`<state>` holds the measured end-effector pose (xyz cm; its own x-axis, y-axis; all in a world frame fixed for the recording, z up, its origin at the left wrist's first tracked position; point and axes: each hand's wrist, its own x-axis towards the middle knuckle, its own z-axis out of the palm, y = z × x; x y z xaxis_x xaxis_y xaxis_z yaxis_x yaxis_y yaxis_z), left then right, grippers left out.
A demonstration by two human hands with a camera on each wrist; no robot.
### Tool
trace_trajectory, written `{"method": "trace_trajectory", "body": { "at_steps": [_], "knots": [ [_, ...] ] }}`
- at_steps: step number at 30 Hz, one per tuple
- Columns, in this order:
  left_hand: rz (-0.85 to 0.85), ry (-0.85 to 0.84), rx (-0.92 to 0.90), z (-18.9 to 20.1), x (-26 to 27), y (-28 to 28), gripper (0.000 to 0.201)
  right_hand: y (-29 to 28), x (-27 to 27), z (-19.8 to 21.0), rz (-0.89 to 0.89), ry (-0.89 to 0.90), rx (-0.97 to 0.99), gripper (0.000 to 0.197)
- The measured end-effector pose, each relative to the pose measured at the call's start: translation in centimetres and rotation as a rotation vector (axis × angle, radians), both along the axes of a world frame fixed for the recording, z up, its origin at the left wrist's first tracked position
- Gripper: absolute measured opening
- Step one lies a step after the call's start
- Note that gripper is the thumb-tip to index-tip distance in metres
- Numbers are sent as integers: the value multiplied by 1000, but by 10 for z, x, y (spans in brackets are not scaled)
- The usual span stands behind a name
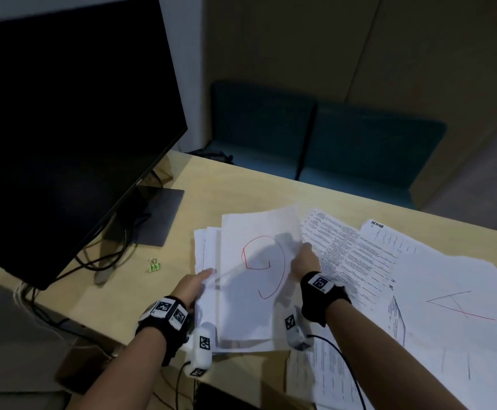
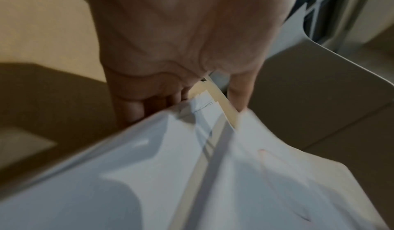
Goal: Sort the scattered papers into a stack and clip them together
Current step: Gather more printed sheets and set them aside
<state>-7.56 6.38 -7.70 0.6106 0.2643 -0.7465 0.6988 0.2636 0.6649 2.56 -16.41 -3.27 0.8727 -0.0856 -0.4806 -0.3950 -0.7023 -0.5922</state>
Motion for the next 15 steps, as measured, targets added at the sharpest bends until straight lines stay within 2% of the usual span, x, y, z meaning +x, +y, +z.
{"method": "trace_trajectory", "body": {
  "at_steps": [2, 3, 6, 10, 13, 15],
  "knots": [
    [-148, -4, 182, 0, 3, 2, 43, 12, -5, -8, 56, 28, 7, 41],
    [-202, 5, 256, 0, 4, 2, 35, 18, -6, -11, 76, 42, 12, 41],
    [-262, 35, 424, 4, 9, -1, 40, 31, -9, -18, 173, 84, -1, 39],
    [-159, 99, 526, 13, 18, -6, 48, 20, -3, -16, 205, 52, -50, 50],
    [-203, 193, 717, 27, 30, -17, 61, -14, 4, -12, 249, -5, -248, 57],
    [-322, 196, 885, 36, 37, -31, 64, -45, 6, -10, 236, -6, -401, 56]
  ]
}}
